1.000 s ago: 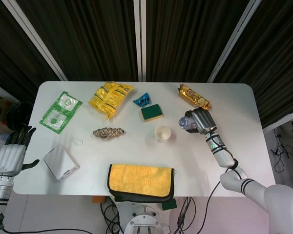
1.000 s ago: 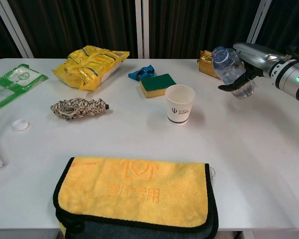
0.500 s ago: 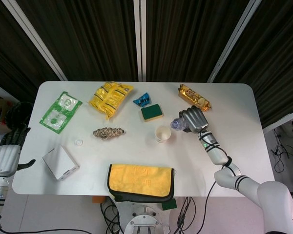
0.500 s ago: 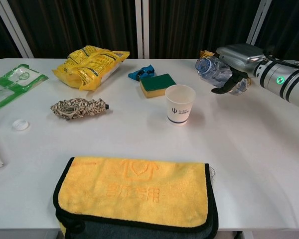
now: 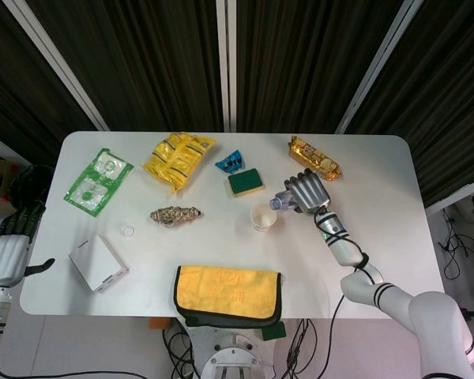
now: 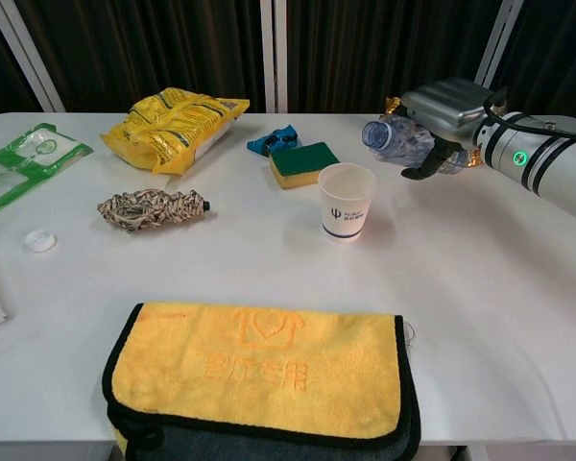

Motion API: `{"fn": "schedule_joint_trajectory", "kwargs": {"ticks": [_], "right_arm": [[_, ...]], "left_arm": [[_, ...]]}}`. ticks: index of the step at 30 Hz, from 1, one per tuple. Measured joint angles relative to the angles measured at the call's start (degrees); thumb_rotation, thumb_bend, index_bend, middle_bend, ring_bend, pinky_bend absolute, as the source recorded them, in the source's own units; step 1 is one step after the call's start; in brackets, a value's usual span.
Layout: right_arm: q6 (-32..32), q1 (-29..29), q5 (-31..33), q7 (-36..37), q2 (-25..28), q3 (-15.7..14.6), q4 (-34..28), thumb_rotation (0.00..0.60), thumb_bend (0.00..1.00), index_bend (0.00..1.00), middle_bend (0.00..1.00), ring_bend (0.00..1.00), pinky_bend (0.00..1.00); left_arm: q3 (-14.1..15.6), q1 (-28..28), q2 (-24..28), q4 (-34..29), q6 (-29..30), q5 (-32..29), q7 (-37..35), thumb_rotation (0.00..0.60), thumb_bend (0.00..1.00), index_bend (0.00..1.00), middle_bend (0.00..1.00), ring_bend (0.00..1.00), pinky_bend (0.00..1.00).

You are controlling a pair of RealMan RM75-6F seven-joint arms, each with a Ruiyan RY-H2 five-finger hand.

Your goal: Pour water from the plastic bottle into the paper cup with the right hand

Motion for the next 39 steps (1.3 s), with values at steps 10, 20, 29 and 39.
{"fn": "schedule_joint_trajectory", "kwargs": {"ticks": [10,20,29,39], "right_arm": [[0.8,1.1,-1.8,-1.7,-0.2,-1.2,1.7,0.6,0.39,0.84,0.6,0.47,0.36],[1.2,1.6,-2.5,-2.2,-1.3,-1.7,3.8,0.6,0.39,0.84,0.6,0.47,0.36],[2.2,2.3,-3.9,-4.5,-1.7,-2.4,5.8,0.6,0.39,0.84,0.6,0.47,0.36],[2.2,3.4,-4.8,-6.7,-2.4,-3.0,7.9,0.6,0.39,0.84,0.6,0.47,0.35]], "left_arm": [[-0.4,0.2,-0.1,0.3,0.3,-0.5,-0.3,0.6,0.09,0.07,0.07,0.02,0.13],[-0.3,0.4,0.2,0.4,0.3,-0.4,-0.4,0.6,0.09,0.08,0.07,0.02,0.13],[-0.3,0.4,0.3,0.5,0.1,-0.2,-0.8,0.6,0.09,0.07,0.07,0.02,0.13],[-0.3,0.3,0.5,0.4,-0.1,-0.2,-0.8,0.6,0.09,0.07,0.07,0.02,0.13]]}}
